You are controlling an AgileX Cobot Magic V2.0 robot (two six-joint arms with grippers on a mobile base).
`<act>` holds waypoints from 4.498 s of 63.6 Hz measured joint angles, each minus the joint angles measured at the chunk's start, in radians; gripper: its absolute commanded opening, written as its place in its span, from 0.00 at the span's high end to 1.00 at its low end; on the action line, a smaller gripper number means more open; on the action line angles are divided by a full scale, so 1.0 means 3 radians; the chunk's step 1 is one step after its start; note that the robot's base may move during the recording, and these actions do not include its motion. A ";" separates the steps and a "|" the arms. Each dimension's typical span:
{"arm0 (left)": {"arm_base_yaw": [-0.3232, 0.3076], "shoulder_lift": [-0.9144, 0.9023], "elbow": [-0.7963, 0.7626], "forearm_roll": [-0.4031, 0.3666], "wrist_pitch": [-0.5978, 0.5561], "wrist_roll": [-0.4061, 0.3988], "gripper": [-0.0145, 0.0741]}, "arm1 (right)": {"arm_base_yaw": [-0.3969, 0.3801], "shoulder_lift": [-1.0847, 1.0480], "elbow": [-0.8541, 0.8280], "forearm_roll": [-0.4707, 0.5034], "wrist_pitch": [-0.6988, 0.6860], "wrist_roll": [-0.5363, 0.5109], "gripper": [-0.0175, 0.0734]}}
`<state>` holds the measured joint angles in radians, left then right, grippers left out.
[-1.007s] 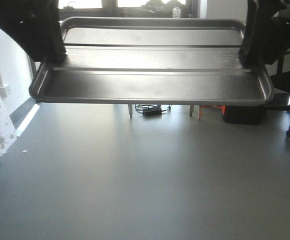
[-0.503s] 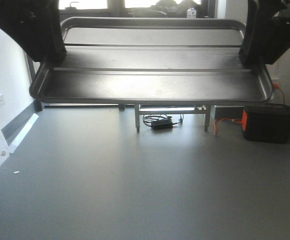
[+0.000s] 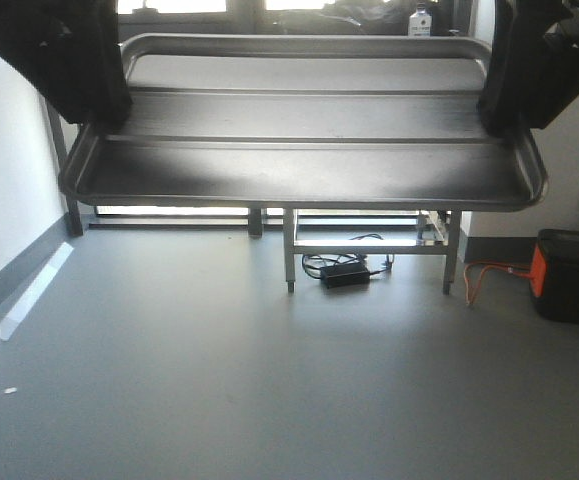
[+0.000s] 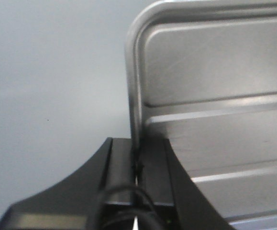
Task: Grab silver tray and stack on right shelf
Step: 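Hold the tray level with both grippers while the base drives to another shelf, then position the held tray above the larger silver tray on the shelf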
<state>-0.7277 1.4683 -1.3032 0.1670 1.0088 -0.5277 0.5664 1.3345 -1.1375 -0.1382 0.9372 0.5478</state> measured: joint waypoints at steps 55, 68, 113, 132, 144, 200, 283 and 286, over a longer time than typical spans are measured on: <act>0.0000 0.0000 0.0000 -0.0018 -0.0006 0.0000 0.94 | -0.0005 0.0000 0.0000 -0.0015 0.0000 0.0000 0.75; 0.0000 0.0000 0.0000 -0.0018 -0.0006 0.0000 0.94 | -0.0005 0.0000 0.0000 -0.0015 0.0000 0.0000 0.75; 0.0000 0.0000 0.0000 -0.0023 -0.0006 0.0000 0.94 | -0.0005 0.0000 0.0000 -0.0015 0.0000 0.0000 0.75; 0.0000 0.0000 0.0000 -0.0023 -0.0006 0.0000 0.94 | -0.0005 0.0000 0.0000 -0.0015 0.0000 0.0000 0.75; 0.0000 0.0000 0.0000 -0.0023 0.0000 0.0000 0.94 | -0.0005 0.0000 0.0000 -0.0015 0.0000 0.0000 0.75; 0.0000 0.0000 0.0000 -0.0023 0.0000 0.0000 0.94 | -0.0005 0.0000 0.0000 -0.0015 0.0000 0.0000 0.75; 0.0000 0.0000 0.0000 0.0019 -0.0052 0.0000 0.94 | -0.0005 0.0000 0.0000 -0.0028 -0.0019 0.0000 0.75; 0.0000 0.0000 0.0000 0.0046 -0.0093 0.0006 0.94 | -0.0005 0.0000 -0.0014 -0.0028 -0.0026 0.0000 0.75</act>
<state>-0.7277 1.4683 -1.3032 0.1808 0.9809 -0.5260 0.5648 1.3345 -1.1416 -0.1465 0.9295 0.5478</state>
